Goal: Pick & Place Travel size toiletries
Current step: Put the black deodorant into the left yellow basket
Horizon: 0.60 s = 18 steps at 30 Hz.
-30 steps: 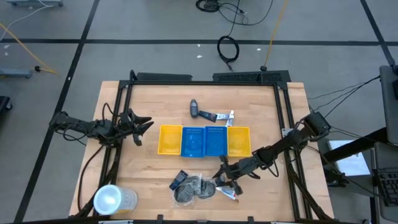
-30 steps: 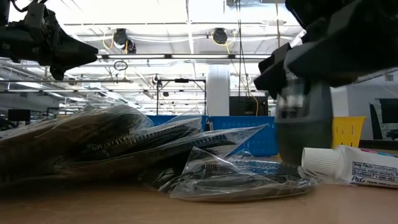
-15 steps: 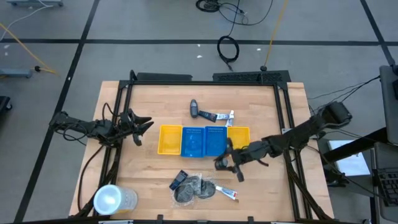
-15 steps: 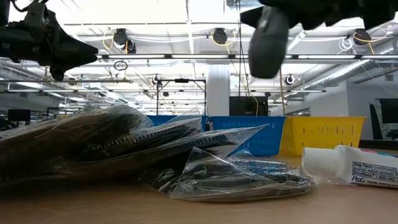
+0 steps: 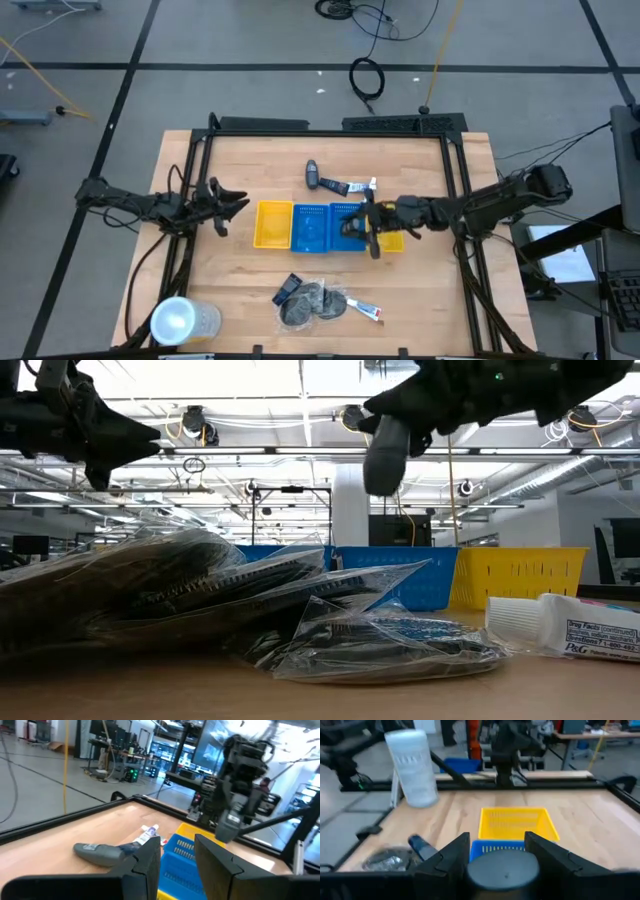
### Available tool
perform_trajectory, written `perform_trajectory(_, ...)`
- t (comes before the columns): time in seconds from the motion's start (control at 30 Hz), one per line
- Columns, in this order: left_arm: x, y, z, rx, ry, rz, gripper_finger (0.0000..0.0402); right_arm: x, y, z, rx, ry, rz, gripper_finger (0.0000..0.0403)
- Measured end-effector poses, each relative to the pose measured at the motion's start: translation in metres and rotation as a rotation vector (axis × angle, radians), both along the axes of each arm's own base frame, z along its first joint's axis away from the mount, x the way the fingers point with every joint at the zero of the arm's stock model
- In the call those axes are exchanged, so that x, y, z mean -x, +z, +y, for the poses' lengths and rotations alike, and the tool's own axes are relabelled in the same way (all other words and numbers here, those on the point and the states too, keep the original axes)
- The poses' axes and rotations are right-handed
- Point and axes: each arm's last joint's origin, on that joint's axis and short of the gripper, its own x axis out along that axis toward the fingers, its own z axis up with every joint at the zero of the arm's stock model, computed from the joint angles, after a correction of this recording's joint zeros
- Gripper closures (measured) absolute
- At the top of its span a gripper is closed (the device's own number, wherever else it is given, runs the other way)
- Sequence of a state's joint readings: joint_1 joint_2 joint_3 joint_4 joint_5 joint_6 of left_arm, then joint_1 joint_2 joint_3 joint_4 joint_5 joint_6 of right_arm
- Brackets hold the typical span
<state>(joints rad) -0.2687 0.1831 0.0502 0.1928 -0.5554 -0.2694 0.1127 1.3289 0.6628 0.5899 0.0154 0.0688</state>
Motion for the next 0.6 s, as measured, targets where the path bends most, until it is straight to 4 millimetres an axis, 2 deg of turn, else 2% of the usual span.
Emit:
perform_trajectory(0.17, -0.013, 0.003, -0.005, -0.059, -0.028, -0.013, 0.0282, -0.002, 0.005, -0.013, -0.033, -0.008, -0.051, 0.0236)
perform_trajectory(0.33, -0.03, 0.002, -0.009, -0.107, -0.021, -0.017, 0.0282, -0.005, 0.011, -0.017, -0.034, -0.014, -0.084, 0.0236)
perform_trajectory(0.47, -0.046, 0.001, -0.01, -0.156, -0.029, 0.008, 0.0282, -0.018, 0.018, -0.017, -0.022, 0.024, -0.094, 0.0236)
perform_trajectory(0.6, -0.072, 0.01, -0.014, -0.164, -0.046, 0.054, 0.0282, -0.036, 0.025, -0.018, 0.004, 0.021, -0.061, 0.0236)
